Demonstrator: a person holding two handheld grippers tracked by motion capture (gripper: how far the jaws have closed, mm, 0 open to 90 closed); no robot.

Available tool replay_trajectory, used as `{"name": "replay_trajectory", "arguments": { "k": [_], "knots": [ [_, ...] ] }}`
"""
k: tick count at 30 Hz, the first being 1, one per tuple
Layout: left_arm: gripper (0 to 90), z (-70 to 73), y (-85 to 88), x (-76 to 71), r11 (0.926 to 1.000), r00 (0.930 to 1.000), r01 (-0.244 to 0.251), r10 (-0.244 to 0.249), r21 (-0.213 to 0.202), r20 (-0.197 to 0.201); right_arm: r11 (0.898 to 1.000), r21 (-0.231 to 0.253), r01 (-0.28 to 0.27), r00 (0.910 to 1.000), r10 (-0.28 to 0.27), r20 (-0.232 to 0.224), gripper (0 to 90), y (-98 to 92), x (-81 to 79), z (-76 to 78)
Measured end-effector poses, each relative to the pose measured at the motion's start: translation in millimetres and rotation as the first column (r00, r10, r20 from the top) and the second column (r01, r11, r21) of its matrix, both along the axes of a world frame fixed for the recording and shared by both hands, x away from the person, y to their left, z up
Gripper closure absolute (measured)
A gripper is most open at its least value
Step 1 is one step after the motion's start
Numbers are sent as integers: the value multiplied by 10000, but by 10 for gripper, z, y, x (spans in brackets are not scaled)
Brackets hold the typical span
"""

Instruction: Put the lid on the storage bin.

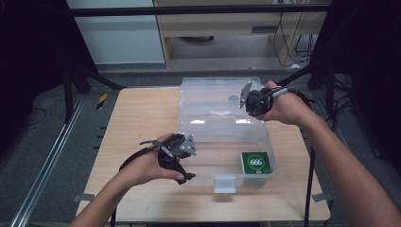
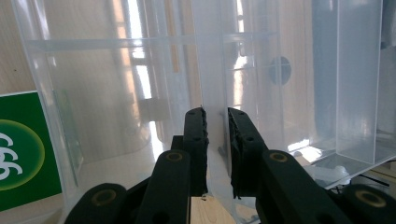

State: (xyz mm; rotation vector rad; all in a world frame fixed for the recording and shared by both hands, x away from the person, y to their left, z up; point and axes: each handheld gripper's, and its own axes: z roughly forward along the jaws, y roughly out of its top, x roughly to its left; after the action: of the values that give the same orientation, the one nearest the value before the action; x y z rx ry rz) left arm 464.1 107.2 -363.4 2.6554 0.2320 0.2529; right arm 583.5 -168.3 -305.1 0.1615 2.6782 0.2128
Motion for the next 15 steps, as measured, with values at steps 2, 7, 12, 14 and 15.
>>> {"name": "replay_trajectory", "arguments": {
  "k": [2, 7, 12, 14, 15],
  "knots": [
    [87, -25, -28, -22, 9999, 9998, 149, -148, 81, -113, 10000, 67, 8, 10000, -8, -26, 788, -5, 3, -1],
    [167, -98, -95, -54, 9974, 9972, 509, -479, 510, -573, 9999, 113, 31, 10000, -31, 26, 787, -14, 2, -7],
    [217, -211, -168, -64, 9892, 9938, 869, -778, 1181, -800, 9998, 180, 37, 10000, -38, 58, 784, -21, -1, -12],
    [253, -235, -187, -66, 9879, 9931, 931, -832, 1237, -831, 9998, 213, 52, 10000, -53, 68, 782, -26, 0, -13],
    [260, -249, -196, -65, 9872, 9927, 949, -842, 1281, -863, 9998, 213, 51, 10000, -52, 65, 782, -27, -1, -12]
  ]
}}
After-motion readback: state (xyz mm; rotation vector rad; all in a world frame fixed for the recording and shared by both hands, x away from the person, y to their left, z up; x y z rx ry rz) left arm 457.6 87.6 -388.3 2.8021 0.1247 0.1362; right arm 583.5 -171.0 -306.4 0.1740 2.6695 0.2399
